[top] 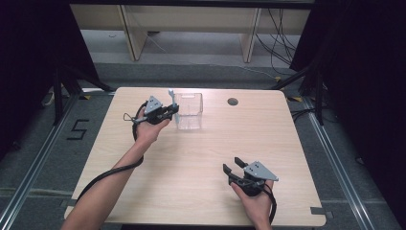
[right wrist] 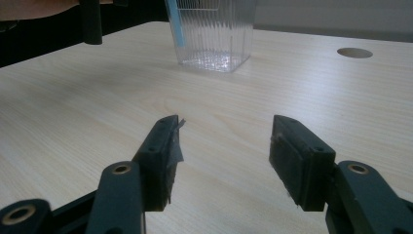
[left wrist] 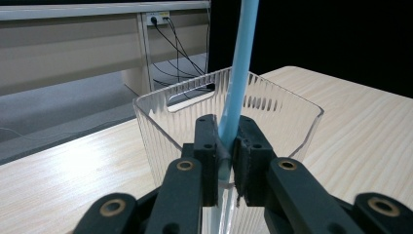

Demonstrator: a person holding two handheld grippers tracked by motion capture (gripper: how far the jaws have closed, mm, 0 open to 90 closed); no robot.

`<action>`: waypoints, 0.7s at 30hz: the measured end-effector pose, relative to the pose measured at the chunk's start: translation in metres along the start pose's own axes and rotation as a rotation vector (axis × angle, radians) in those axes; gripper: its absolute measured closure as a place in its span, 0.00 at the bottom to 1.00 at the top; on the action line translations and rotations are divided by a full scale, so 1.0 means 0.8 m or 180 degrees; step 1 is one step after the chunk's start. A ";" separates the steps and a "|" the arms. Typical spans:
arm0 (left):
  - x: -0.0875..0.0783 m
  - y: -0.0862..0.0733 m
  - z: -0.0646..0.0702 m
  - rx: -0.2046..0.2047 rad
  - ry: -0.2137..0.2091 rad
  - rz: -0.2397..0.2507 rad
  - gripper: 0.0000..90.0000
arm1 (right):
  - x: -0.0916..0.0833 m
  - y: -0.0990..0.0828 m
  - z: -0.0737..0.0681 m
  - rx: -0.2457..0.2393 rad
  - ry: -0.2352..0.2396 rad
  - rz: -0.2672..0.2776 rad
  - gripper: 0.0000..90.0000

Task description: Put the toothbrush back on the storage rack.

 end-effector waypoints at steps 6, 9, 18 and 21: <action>0.000 0.001 -0.001 -0.0013 0.0020 0.0001 0.86 | 0.000 0.000 0.000 -0.0013 -0.0004 0.0001 0.50; -0.001 0.002 -0.001 -0.0019 0.0040 -0.0006 0.83 | 0.000 0.000 0.000 -0.0012 -0.0002 0.0001 0.50; -0.005 0.004 0.000 -0.0061 0.0124 -0.0028 0.58 | -0.001 0.000 -0.001 0.0055 0.0013 -0.0010 0.50; -0.008 0.003 0.000 -0.0074 0.0148 -0.0043 0.49 | 0.000 0.000 -0.001 0.0056 0.0009 -0.0012 0.50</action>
Point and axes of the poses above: each handheld gripper's, and its own axes: x roughly forward along the jaws, y roughly out of its top, z roughly to its right, the point moved 3 cm from there along x, roughly forward along the jaws, and after that the axes turned 8 degrees about z, right-handed, at the moved point
